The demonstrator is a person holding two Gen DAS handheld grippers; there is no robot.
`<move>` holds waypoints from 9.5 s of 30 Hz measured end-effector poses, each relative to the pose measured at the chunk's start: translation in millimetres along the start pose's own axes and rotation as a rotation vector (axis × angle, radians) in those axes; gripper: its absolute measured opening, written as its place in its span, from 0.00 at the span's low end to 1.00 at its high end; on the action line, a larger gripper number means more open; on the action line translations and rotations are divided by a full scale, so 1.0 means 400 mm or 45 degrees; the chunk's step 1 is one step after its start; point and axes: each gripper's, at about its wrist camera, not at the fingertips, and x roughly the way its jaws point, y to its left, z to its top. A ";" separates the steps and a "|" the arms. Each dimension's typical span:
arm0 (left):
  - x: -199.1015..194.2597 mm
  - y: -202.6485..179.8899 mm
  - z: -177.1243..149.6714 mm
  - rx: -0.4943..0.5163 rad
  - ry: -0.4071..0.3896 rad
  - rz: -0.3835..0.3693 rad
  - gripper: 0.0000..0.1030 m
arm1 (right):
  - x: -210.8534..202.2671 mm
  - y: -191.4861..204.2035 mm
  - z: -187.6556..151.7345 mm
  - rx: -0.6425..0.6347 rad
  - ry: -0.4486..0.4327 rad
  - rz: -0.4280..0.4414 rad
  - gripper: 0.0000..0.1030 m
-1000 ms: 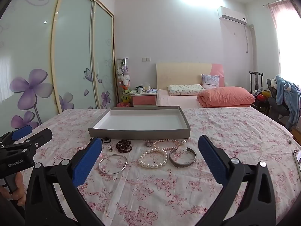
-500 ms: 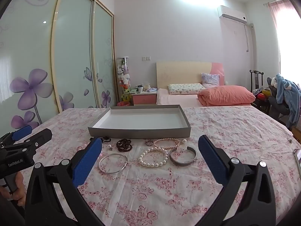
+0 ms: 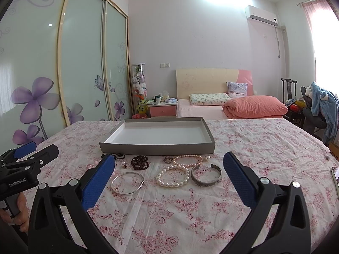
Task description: Organize jewelry
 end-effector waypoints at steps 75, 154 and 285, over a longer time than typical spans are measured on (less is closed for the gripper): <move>0.218 0.081 0.000 -0.084 0.490 -0.033 0.96 | 0.193 -0.111 -0.015 0.077 0.404 -0.095 0.98; 0.274 0.058 0.097 -0.081 0.509 -0.124 0.21 | 0.275 -0.126 0.030 0.099 0.491 -0.055 0.65; 0.387 -0.171 -0.037 0.158 0.683 -0.281 0.73 | 0.335 -0.140 -0.068 -0.015 0.725 -0.132 0.10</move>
